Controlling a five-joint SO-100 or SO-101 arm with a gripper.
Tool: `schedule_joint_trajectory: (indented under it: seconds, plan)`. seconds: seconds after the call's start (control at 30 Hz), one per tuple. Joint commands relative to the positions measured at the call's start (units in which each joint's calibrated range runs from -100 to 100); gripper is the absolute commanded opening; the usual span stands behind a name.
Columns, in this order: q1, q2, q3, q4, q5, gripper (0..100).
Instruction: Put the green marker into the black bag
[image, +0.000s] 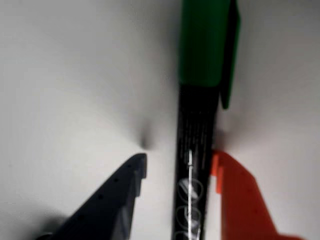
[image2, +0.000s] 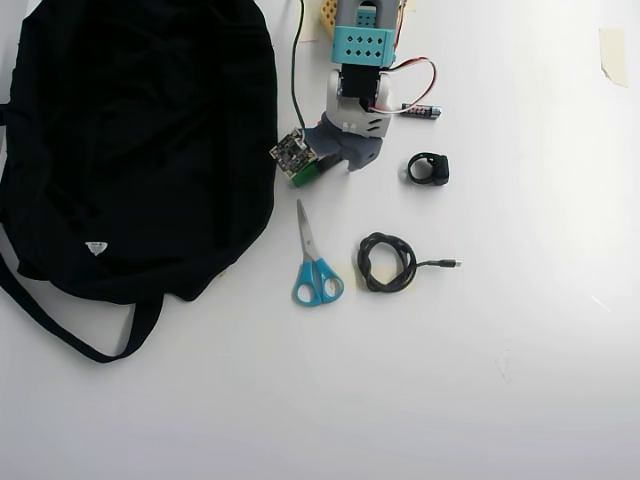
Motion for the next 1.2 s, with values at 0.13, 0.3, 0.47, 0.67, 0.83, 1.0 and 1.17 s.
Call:
schedule_joint_trajectory:
  seconds: [0.13,0.3,0.47,0.67,0.83,1.0,1.17]
  plan:
    - [-0.25,0.46,0.81,0.29,0.11,12]
    - [-0.25,0.46,0.81,0.29,0.21,12]
    - [-0.25,0.46,0.81,0.29,0.16,7]
    - [-0.25,0.46,0.81,0.29,0.16,4]
    - [-0.25,0.46,0.81,0.29,0.21,2]
    - [-0.25,0.46,0.81,0.29,0.26,2]
    - [-0.25,0.46,0.81,0.29,0.26,2]
